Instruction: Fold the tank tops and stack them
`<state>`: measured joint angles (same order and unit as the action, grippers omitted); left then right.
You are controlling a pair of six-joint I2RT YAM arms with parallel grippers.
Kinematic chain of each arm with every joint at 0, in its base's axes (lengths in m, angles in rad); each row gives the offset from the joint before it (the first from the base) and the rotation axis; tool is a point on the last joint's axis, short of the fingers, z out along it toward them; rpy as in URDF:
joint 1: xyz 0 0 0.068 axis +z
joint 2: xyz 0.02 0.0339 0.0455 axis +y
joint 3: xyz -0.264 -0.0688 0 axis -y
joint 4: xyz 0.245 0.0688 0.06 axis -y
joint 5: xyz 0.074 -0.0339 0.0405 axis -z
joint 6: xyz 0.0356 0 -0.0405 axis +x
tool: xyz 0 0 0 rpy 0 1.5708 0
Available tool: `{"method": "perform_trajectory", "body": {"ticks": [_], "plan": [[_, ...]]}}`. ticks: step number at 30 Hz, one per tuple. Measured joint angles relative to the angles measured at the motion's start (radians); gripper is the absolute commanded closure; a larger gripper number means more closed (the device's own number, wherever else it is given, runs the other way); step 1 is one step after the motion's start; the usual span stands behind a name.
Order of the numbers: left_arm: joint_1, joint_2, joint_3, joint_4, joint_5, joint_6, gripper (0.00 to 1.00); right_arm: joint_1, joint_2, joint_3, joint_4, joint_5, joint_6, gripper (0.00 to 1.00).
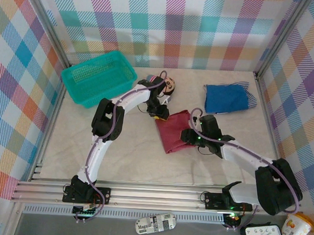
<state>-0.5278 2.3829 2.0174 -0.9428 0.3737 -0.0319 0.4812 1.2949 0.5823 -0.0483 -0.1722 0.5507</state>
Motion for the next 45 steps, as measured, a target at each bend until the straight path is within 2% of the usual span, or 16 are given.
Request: {"method": "perform_trajectory", "body": {"ticks": [5, 9, 15, 18, 19, 21, 26, 30, 32, 37, 45], "plan": [[0.0, -0.025, -0.053, 0.029, 0.023, -0.001, 0.64, -0.026, 0.006, -0.009, -0.056, 0.038, 0.032, 0.68], [0.0, -0.051, -0.106, 0.036, 0.038, -0.009, 0.64, -0.098, 0.021, -0.012, -0.098, 0.042, 0.039, 0.68], [-0.002, -0.169, -0.304, 0.074, 0.064, -0.087, 0.63, -0.148, 0.107, 0.016, -0.124, 0.014, -0.021, 0.65], [-0.007, -0.24, -0.397, 0.096, 0.062, -0.137, 0.61, -0.148, 0.137, 0.04, -0.106, -0.001, -0.069, 0.61], [-0.008, -0.267, -0.423, 0.105, 0.058, -0.154, 0.56, -0.15, 0.142, 0.047, -0.104, -0.005, -0.087, 0.59], [-0.008, -0.309, -0.445, 0.112, 0.04, -0.174, 0.53, -0.154, 0.141, 0.061, -0.107, -0.012, -0.12, 0.54], [-0.008, -0.365, -0.415, 0.138, -0.008, -0.19, 0.5, -0.155, 0.07, 0.103, -0.16, -0.021, -0.167, 0.43], [-0.009, -0.336, -0.342, 0.161, -0.012, -0.188, 0.48, -0.155, -0.043, 0.104, -0.22, -0.026, -0.091, 0.38], [-0.009, -0.299, -0.296, 0.17, -0.011, -0.181, 0.48, -0.148, -0.089, 0.084, -0.243, -0.023, -0.023, 0.24], [-0.013, -0.188, -0.223, 0.172, -0.003, -0.141, 0.46, -0.106, -0.116, 0.014, -0.271, 0.004, 0.125, 0.24], [-0.047, -0.093, -0.165, 0.13, 0.002, -0.035, 0.45, -0.033, 0.057, 0.023, -0.203, 0.016, 0.214, 0.25]]}}
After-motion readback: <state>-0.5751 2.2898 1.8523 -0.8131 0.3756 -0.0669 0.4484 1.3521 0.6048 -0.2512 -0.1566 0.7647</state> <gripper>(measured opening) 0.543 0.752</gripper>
